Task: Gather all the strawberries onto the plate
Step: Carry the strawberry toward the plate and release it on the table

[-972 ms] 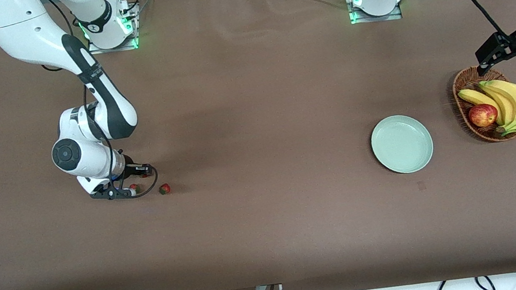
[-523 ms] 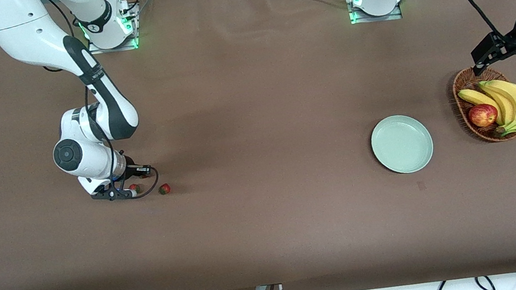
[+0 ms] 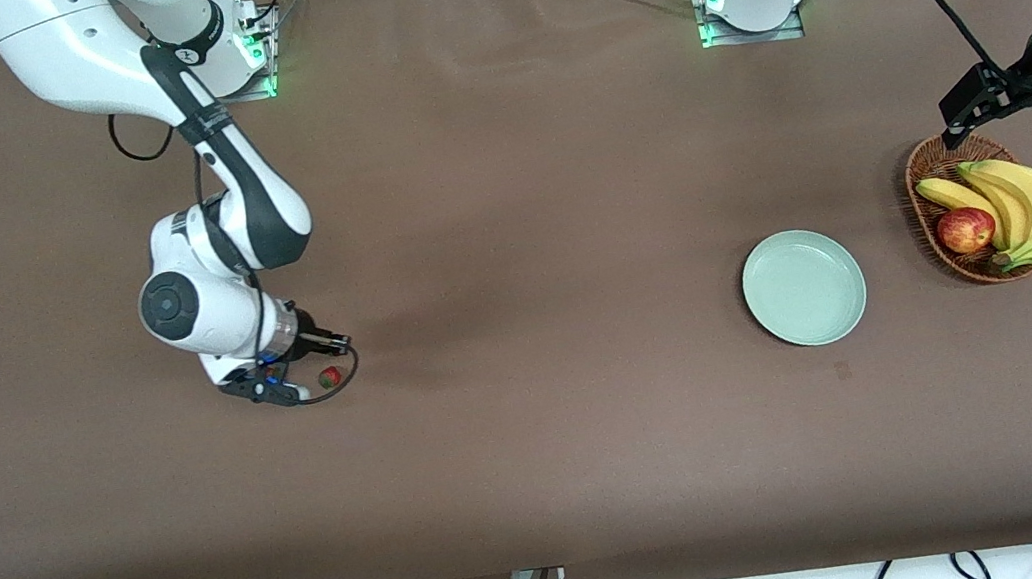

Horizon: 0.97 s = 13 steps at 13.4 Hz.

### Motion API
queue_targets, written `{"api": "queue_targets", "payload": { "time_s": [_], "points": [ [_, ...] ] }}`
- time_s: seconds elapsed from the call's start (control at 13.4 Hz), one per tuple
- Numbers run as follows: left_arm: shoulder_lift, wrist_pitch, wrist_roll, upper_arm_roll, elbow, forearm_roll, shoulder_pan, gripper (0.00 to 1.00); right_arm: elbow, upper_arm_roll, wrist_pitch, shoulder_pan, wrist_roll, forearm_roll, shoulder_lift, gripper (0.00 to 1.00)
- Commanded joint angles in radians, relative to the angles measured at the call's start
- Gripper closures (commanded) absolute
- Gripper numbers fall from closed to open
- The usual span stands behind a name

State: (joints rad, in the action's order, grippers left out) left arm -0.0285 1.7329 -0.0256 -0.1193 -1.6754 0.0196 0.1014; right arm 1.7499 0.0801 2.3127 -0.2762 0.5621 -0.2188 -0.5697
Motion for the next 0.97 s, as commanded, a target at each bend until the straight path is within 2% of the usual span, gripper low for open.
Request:
{"api": "queue_targets", "payload": {
  "time_s": [0.0,0.07,0.15,0.3,0.45,0.6,0.75,0.82,0.9],
  "points": [
    [0.012,-0.032,-0.005,-0.003,0.034,0.008,0.001,0.00,-0.143,0.096,-0.010,0.003,0.184,-0.019,-0.102,0.72],
    [0.012,-0.041,-0.007,-0.003,0.034,0.008,0.001,0.00,-0.191,0.148,0.008,0.000,0.252,-0.037,-0.142,0.72],
    [0.013,-0.045,-0.007,-0.003,0.036,0.008,0.001,0.00,-0.237,0.173,0.060,-0.021,0.313,-0.059,-0.177,0.72],
    [0.015,-0.044,-0.005,-0.002,0.037,0.009,0.001,0.00,-0.295,0.176,0.173,-0.102,0.407,-0.103,-0.225,0.72],
    [0.013,-0.044,-0.008,-0.002,0.037,0.010,0.003,0.00,-0.349,0.176,0.296,-0.208,0.470,-0.195,-0.272,0.72],
    [0.013,-0.045,-0.002,-0.005,0.037,0.011,0.000,0.00,-0.394,0.176,0.452,-0.294,0.544,-0.234,-0.324,0.63],
    [0.015,-0.045,0.000,-0.005,0.037,0.010,0.000,0.00,-0.440,0.176,0.540,-0.352,0.623,-0.232,-0.367,0.47],
    [0.015,-0.047,0.001,-0.005,0.036,0.008,0.000,0.00,-0.461,0.176,0.560,-0.369,0.654,-0.232,-0.378,0.31],
    [0.015,-0.047,0.003,-0.005,0.034,0.006,0.000,0.00,-0.464,0.175,0.560,-0.370,0.662,-0.232,-0.374,0.23]
  ]
}}
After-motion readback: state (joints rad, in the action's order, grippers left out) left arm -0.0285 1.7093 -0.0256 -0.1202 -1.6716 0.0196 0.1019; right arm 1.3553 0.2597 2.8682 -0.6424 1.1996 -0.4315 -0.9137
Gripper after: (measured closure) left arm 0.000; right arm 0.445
